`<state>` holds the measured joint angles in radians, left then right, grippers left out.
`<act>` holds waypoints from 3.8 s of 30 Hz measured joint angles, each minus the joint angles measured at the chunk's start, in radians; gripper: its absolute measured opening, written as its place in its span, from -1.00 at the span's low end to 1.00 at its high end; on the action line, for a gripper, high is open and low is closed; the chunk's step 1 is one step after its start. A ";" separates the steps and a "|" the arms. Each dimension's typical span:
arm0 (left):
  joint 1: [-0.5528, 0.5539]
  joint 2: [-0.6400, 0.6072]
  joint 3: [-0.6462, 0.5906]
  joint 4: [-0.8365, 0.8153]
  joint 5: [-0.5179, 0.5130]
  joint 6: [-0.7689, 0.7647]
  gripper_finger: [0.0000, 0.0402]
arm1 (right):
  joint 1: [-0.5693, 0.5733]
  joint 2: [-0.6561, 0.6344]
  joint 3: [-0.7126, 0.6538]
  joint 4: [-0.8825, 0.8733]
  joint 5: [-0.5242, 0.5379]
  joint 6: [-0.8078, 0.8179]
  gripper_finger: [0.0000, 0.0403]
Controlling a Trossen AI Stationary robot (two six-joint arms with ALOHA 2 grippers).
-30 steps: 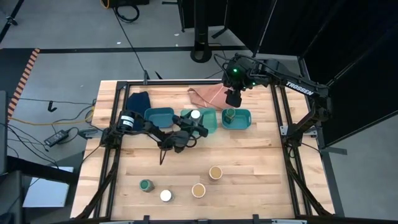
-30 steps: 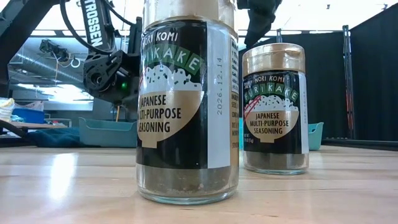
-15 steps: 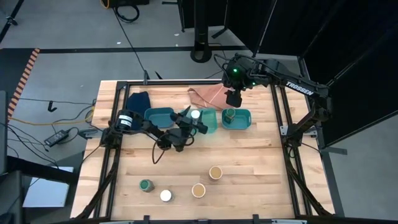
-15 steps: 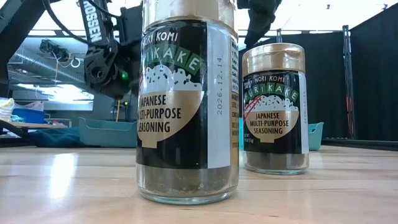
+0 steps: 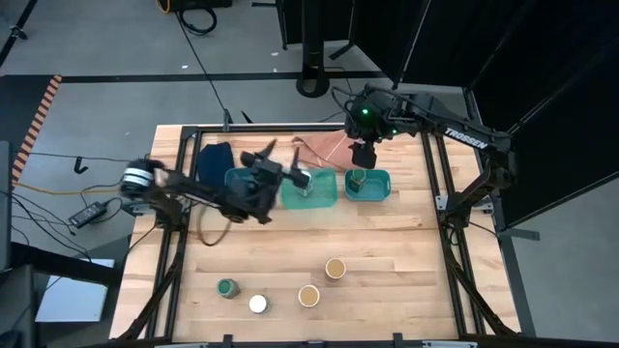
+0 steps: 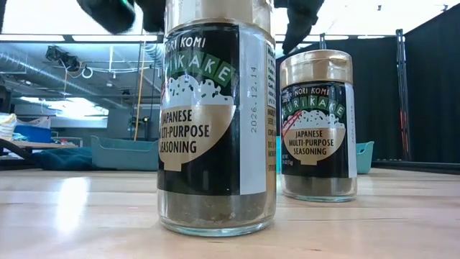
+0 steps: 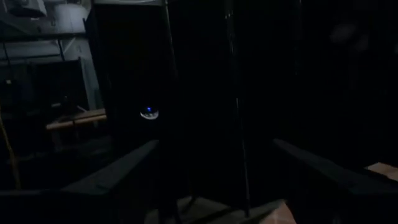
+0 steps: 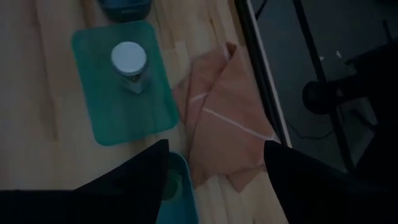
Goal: Sort spices by type
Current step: Put the white seasoning bottle into the transparent green bin
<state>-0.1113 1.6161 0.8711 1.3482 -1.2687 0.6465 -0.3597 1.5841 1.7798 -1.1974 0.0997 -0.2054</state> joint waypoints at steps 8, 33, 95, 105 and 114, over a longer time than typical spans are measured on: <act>-0.101 -0.358 0.000 -0.255 -0.102 0.012 0.53 | 0.077 0.000 0.000 0.041 -0.030 0.023 0.33; -0.660 -0.773 0.000 -0.410 -0.305 0.034 0.53 | 0.463 0.196 0.001 0.961 -0.173 0.331 0.32; -1.207 -0.788 0.000 -0.465 -0.302 -0.004 0.53 | 0.754 0.690 0.001 1.344 -0.084 0.375 0.46; -1.207 -0.783 0.000 -0.465 -0.302 -0.004 0.53 | 0.753 0.690 0.001 1.328 -0.083 0.382 0.61; -1.206 -0.782 0.000 -0.479 -0.302 -0.004 0.53 | 0.752 0.727 0.003 1.441 -0.065 0.390 0.67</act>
<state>-1.3178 0.8341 0.8711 0.8692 -1.5711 0.6420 0.3923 2.3112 1.7824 0.2433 0.0351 0.1848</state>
